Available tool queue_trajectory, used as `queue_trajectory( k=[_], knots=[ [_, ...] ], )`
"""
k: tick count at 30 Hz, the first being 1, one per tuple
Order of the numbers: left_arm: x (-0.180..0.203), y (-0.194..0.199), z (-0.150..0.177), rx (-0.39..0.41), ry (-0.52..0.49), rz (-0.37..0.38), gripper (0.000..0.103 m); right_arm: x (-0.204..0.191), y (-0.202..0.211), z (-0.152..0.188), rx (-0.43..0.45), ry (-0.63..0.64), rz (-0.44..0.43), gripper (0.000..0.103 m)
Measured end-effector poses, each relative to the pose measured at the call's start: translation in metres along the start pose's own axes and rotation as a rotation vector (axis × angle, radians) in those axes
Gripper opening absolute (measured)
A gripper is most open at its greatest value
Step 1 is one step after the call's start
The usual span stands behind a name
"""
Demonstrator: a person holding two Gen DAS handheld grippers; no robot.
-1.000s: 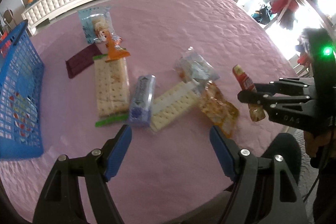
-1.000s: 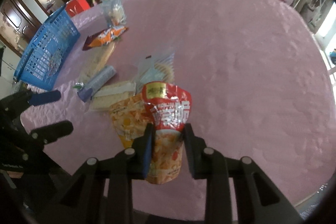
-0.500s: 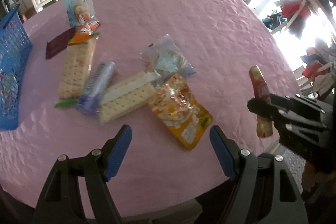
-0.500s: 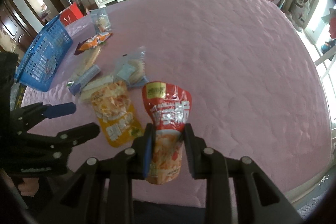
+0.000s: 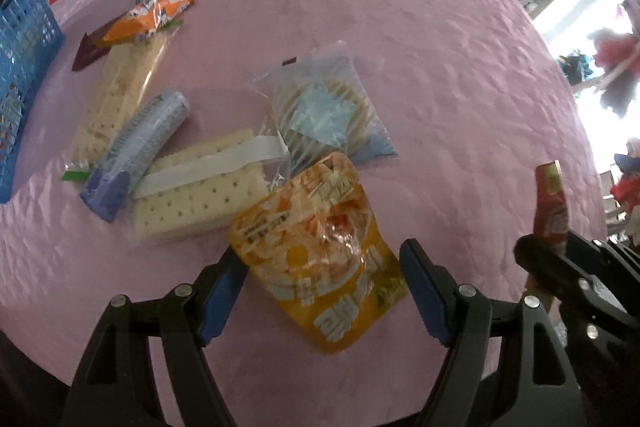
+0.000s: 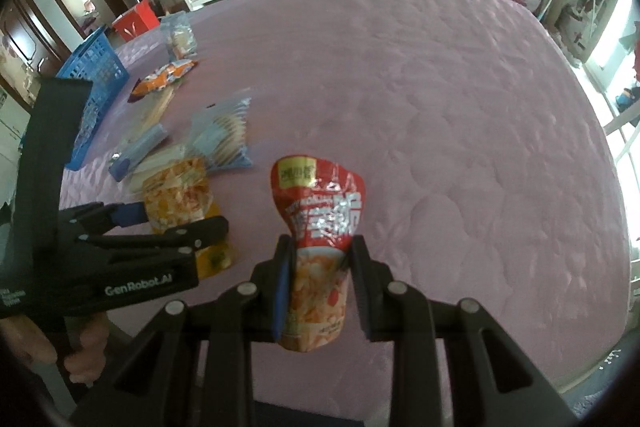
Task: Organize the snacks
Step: 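Grasp the orange-yellow bag with left tool while right tool holds red pouch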
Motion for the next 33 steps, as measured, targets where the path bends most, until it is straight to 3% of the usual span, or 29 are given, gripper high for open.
queue_trajectory(
  k=[10, 13, 14, 15, 18, 22, 28, 33],
  knots=[
    [0.011, -0.013, -0.014, 0.036, -0.029, -0.14, 0.085, 0.009, -0.012, 0.001, -0.008, -0.012, -0.039, 0.033],
    [0.011, -0.015, -0.015, 0.014, -0.002, -0.145, 0.085, 0.013, -0.012, 0.001, -0.005, -0.026, -0.041, 0.033],
    [0.011, -0.014, -0.015, 0.009, 0.003, -0.147, 0.079, 0.014, -0.011, 0.002, -0.005, -0.031, -0.043, 0.033],
    [0.014, -0.012, -0.016, 0.017, 0.001, -0.149, 0.064, 0.015, -0.011, 0.003, -0.005, -0.036, -0.045, 0.033],
    [0.03, -0.008, -0.014, 0.041, -0.044, -0.138, 0.036, 0.014, -0.012, 0.003, -0.007, -0.047, -0.053, 0.033],
    [0.039, -0.005, -0.011, 0.069, -0.092, -0.111, 0.014, 0.01, -0.012, 0.005, -0.01, -0.05, -0.063, 0.033],
    [0.032, -0.005, -0.013, 0.071, -0.109, -0.034, 0.01, 0.003, 0.001, 0.0, 0.004, -0.028, -0.045, 0.033],
    [0.017, 0.026, -0.011, 0.122, -0.104, 0.015, 0.01, -0.01, 0.017, -0.007, 0.02, -0.009, -0.019, 0.033]
  ],
)
Point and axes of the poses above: each gripper's, at about its wrist camera, not at the fingertips, and y roughly against the way its jaws point, x to its right, z to its underside, the point moved 9 cm from there along -y, roughly the way its jaws point, and after that the axes turned 3 degrees about -z, right-handed, at the moved point
